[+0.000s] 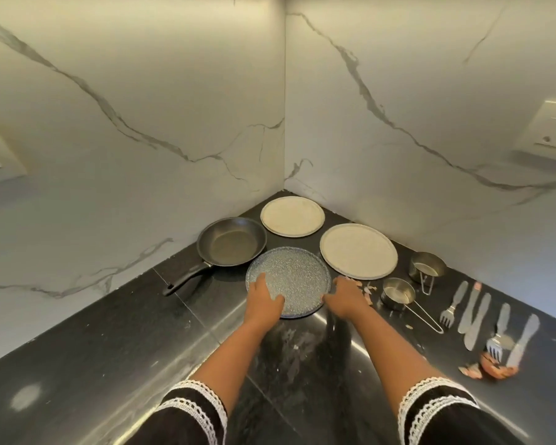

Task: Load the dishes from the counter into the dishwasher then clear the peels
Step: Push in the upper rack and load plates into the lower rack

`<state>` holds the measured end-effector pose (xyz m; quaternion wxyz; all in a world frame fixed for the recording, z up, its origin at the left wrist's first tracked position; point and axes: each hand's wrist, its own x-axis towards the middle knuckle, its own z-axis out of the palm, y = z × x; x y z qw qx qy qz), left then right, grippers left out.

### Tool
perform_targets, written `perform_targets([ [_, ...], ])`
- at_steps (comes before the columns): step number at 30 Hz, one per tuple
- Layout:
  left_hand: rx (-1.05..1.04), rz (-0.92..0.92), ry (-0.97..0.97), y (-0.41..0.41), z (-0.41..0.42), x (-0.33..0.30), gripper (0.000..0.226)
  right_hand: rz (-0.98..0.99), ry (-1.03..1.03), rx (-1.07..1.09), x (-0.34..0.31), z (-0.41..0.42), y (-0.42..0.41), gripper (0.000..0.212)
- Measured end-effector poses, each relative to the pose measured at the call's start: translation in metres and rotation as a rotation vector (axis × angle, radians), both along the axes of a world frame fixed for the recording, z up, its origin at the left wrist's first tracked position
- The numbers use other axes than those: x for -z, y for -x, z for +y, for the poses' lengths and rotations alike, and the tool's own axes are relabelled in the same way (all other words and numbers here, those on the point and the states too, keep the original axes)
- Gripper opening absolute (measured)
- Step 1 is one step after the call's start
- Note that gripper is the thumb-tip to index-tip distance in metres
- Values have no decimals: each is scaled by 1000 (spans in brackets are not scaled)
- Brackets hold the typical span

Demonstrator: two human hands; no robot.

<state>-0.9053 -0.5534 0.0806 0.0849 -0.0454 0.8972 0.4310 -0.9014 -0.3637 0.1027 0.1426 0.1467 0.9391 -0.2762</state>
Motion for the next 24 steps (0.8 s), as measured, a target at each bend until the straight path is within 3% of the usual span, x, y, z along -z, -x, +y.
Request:
perform_targets([
  [4, -225, -36, -68, 25, -10, 11, 62, -21, 33, 31, 15, 2, 34, 63],
  [10, -458, -137, -76, 48, -26, 38, 64, 27, 62, 166, 40, -2, 63, 59],
  [19, -382, -240, 116, 77, -14, 39, 59, -41, 30, 137, 55, 7, 78, 61],
  [24, -431, -388, -58, 97, -26, 51, 67, -119, 183, 204, 63, 18, 86, 71],
])
